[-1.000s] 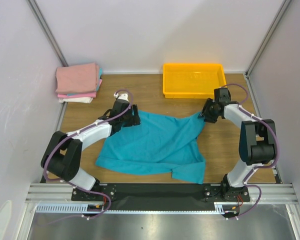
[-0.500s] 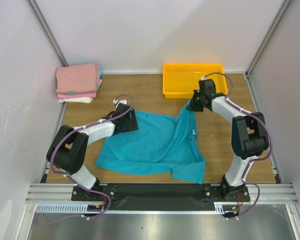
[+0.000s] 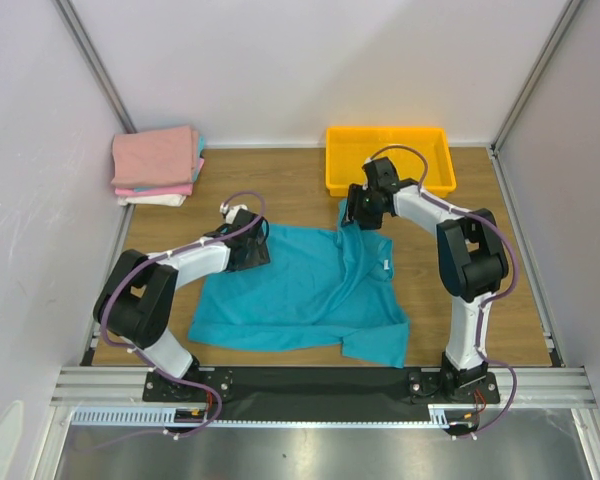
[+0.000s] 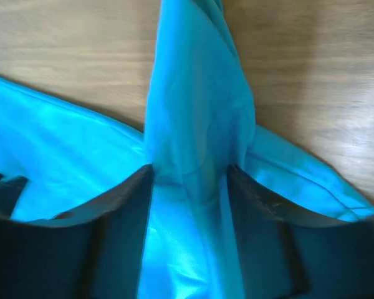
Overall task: Fold and stack the t-shirts
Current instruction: Flatten the tshirt out
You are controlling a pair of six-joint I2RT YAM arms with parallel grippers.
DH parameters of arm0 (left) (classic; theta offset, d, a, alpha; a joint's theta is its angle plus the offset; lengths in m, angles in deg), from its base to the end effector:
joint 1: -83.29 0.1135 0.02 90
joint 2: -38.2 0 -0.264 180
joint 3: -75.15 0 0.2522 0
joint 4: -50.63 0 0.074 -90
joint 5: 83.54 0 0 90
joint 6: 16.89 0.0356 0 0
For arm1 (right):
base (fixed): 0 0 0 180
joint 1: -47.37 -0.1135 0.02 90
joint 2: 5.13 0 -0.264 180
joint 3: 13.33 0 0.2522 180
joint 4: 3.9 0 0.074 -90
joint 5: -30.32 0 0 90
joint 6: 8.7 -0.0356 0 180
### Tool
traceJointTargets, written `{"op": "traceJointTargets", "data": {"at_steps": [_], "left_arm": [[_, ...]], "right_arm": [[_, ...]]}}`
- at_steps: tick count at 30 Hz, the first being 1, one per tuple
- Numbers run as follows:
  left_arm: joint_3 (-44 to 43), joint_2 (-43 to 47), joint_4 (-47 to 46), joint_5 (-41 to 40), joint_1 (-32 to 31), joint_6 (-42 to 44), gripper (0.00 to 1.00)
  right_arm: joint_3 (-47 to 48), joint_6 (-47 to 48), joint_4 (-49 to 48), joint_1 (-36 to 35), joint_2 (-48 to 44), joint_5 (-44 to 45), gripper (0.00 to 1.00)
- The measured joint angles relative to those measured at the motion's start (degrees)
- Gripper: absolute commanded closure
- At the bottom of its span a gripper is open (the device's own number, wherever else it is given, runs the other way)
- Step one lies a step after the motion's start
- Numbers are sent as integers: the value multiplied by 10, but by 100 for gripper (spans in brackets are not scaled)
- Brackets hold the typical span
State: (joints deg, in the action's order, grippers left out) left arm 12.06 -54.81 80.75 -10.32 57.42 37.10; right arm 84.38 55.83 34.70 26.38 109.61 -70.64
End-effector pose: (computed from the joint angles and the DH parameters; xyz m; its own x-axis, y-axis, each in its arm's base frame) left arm 0.2802 -0.1245 0.1577 -0.7999 -0.2377 -0.5510 -0.2253 0.9700 -0.0913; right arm 0.4020 0.1615 0.1895 -0.8901 0.1107 -0.4422 -0.0766 0.9200 0.3844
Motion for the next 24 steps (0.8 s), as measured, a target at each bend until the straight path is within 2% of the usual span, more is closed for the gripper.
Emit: {"op": "traceJointTargets", "data": {"at_steps": [3,10,15,20,24], "left_arm": [[-9,-7,16,-13,0,-7,27],[-26,-22,51,-56,0,-39,28],[-30,-25,70,-76,-1,-71,31],[-35,-26,94,-100,-1,-101,33],[-35,-23,113,-116,-1,-116,34]], "right_arm": [[2,10,24,7,-4,0,33],[-38,11,48,77,-93,2,33],[-92,7,37,95,-150,20,36],[-141,5,28,82,-141,32,39],[-150,5,25,75,-129,44,48]]}}
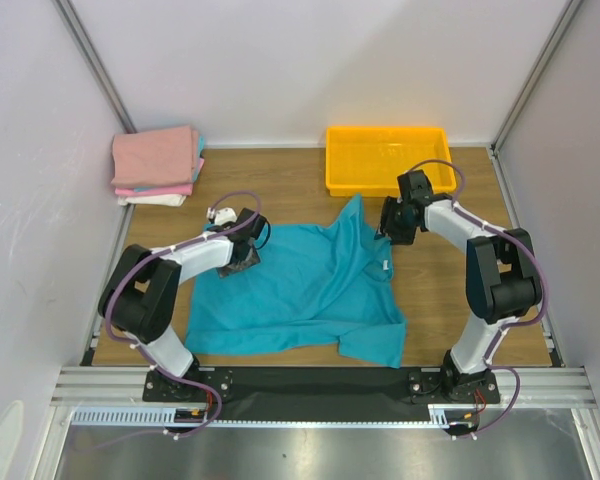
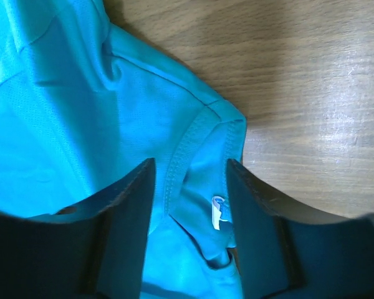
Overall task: Fold and stack the t-shirts
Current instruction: Flatten the tshirt out
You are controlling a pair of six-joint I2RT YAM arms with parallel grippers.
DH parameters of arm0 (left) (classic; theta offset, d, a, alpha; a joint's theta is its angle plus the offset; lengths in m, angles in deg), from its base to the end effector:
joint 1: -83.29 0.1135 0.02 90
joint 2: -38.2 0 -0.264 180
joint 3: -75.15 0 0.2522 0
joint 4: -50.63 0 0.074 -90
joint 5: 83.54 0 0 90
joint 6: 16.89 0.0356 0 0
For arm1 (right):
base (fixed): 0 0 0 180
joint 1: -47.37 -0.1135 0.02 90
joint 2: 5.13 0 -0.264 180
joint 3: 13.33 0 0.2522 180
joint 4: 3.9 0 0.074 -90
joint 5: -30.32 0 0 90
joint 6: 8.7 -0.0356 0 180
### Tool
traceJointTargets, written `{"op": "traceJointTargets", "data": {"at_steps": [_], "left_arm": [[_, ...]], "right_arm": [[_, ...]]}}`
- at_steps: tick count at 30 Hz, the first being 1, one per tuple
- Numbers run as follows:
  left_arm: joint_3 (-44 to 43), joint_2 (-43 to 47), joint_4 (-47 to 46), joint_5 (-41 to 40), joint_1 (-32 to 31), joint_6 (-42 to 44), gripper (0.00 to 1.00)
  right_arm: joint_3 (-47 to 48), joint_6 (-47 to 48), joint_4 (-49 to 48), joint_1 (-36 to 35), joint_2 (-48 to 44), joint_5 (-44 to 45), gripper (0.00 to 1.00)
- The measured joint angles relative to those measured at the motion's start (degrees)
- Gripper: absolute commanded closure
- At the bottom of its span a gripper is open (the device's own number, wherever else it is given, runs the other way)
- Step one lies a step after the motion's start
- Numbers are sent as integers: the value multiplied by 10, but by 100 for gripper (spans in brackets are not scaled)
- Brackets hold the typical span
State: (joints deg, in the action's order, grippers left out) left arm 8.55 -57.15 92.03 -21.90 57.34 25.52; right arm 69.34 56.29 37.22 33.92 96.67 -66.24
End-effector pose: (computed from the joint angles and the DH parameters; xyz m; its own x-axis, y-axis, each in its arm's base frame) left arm 0.2785 -0.1167 0.1560 -0.7476 -0.3587 -0.5589 -0.4626 0.8851 0.0506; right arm 0.3555 0.0892 0.1943 -0.8862 0.2199 -0.4078 0.0976 0.9490 0.2997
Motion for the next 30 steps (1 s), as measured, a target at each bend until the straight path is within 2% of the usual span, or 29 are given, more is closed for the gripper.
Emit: {"op": "traceJointTargets", "data": {"at_steps": [19,25,30], "left_arm": [[25,28,36,-13,33,-45,36],[33,37,30,-10,34,-31,35],[44,53,30,0,34,3,35]], "right_arm": [[-50,3,-19,-22,14,12,76],[-96,-1,-27,-22,-17,12,98],[-136,-12,-19,-19,-54,25,100]]}}
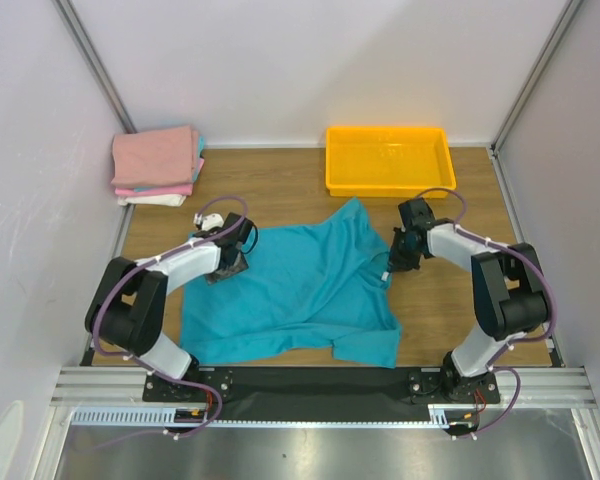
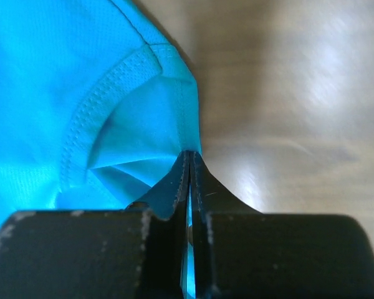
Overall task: Fold and stack the t-shirts
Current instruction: Flatten the tshirt out
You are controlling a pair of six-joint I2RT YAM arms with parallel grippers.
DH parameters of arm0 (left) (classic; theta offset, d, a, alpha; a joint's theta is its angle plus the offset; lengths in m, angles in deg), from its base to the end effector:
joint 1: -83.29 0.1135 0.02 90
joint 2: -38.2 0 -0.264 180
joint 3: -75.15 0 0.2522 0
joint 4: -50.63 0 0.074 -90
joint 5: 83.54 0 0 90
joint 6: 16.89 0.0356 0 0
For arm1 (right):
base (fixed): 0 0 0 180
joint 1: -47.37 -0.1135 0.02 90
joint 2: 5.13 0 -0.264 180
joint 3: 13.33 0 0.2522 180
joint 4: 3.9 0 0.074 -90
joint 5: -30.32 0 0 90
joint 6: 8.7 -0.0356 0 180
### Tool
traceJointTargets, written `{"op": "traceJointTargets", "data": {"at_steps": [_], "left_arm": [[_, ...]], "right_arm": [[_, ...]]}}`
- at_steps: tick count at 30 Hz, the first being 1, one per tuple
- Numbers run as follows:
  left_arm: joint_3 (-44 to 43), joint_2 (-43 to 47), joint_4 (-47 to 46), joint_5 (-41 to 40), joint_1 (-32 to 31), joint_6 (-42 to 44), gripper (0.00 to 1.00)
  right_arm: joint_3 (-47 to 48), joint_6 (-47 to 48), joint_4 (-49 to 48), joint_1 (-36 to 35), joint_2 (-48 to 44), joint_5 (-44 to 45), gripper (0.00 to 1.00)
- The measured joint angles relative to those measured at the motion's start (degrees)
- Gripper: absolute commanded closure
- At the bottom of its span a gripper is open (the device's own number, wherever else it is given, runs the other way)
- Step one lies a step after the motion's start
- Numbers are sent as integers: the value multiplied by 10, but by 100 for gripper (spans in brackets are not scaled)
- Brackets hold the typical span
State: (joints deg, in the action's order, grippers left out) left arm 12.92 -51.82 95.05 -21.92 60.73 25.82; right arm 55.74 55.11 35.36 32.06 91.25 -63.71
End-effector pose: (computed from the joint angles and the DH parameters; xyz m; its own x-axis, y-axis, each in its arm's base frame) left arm 0.2608 -0.0900 0.1596 -0.7459 -0.3902 -0.5398 -0.5081 0.8573 0.0825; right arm 0.3051 0.0861 0.1597 -0.9223 0.2040 -0.3283 0.1301 0.9637 0.2334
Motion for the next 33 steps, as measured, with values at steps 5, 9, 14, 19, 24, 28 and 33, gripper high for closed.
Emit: {"op": "traceJointTargets", "data": {"at_steps": [5,9,14,19,24,28,33], "left_arm": [[0,13,-1,3,0,26,35],[1,17,-2,15,0,38,35],[17,45,-12,38,0,54,32],[5,92,-26,51,0,105,24],[-63,96,-56,68,22,166,23],[-98,78,-90,97,67,196,22],[-128,19,-99,121,102,225,22]], "right_arm": [[-50,-19,30,40,-52,15,100],[-87,-33,54,74,-93,35,100],[-126,-48,88,78,-143,43,100],[-104,-44,168,79,-181,47,71],[26,2,183,83,-191,36,44],[95,42,101,89,-169,9,41],[104,79,5,91,-66,-32,39]]}}
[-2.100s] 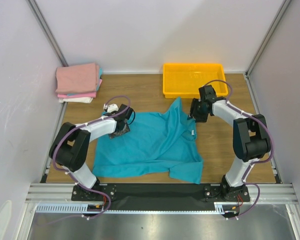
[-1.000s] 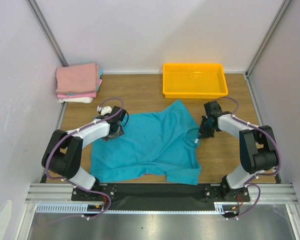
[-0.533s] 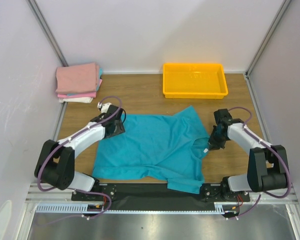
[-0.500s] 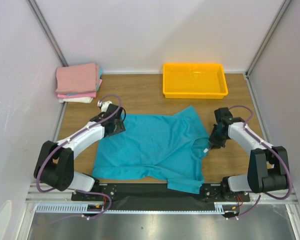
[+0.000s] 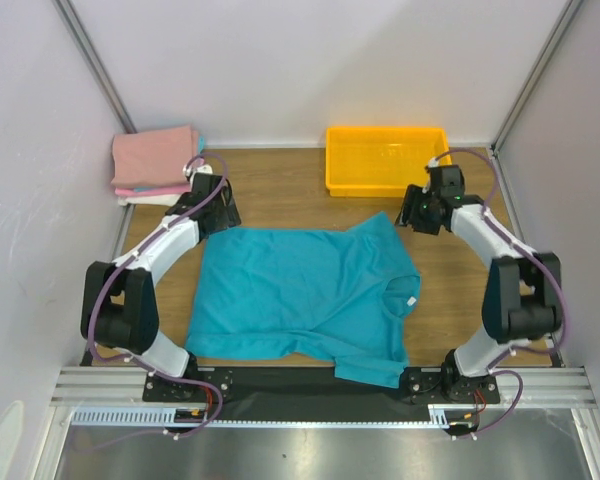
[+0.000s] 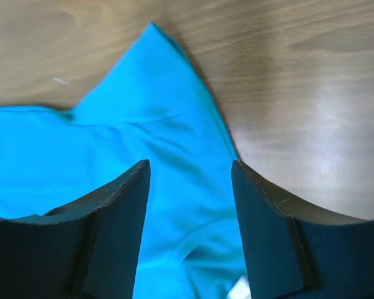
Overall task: Fold and stack the t-shirts
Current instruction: Flatten the tshirt out
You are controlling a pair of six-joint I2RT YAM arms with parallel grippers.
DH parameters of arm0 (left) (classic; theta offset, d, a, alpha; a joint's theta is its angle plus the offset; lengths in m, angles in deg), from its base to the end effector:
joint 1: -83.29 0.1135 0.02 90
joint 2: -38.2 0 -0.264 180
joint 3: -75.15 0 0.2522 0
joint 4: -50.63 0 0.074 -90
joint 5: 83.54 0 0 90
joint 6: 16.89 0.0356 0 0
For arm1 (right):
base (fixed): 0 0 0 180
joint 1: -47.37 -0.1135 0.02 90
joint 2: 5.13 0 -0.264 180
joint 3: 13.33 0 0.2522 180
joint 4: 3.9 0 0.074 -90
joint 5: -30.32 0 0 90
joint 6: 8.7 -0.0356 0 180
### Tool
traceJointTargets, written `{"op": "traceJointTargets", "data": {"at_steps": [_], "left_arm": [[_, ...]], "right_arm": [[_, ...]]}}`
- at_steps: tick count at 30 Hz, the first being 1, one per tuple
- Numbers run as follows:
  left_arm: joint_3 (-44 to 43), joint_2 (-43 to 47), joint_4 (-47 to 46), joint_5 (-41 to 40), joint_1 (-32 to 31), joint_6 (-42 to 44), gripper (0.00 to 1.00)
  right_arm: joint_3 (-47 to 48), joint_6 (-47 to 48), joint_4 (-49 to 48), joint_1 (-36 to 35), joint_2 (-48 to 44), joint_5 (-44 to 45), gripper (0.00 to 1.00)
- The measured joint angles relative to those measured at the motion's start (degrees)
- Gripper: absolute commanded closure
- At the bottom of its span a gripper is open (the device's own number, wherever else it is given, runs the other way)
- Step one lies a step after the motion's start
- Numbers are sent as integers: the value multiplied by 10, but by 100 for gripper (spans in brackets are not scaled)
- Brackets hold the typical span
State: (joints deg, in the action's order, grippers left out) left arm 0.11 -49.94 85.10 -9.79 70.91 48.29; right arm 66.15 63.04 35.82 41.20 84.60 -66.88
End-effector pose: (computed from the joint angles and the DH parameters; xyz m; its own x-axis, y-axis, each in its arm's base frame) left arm 0.3245 -0.0610 0.2404 -0.6633 -0.2670 -0.6991 -0.2832 0.9543 -0.0957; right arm 0.3348 0.0407 0.2489 -0.7815 0.2282 -0.5807 0.0612 0.9543 0.2927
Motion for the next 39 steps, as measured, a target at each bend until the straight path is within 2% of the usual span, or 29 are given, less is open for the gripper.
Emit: {"op": "traceJointTargets", "data": {"at_steps": [7,29,36,39], "left_arm": [[0,-19,0,30,16,9,22],[0,-65,-1,50,49,11,22],[-3,-70,-1,50,57,15,22],[-5,-74,-1,50,63,18,22]], "right_arm": [[9,51,-44,0,122,-27,39],[76,106,-116,0,225,-88,43],[89,110,-129,0,243,-116,54],[89,114,-130,0,245,-121,69]]}}
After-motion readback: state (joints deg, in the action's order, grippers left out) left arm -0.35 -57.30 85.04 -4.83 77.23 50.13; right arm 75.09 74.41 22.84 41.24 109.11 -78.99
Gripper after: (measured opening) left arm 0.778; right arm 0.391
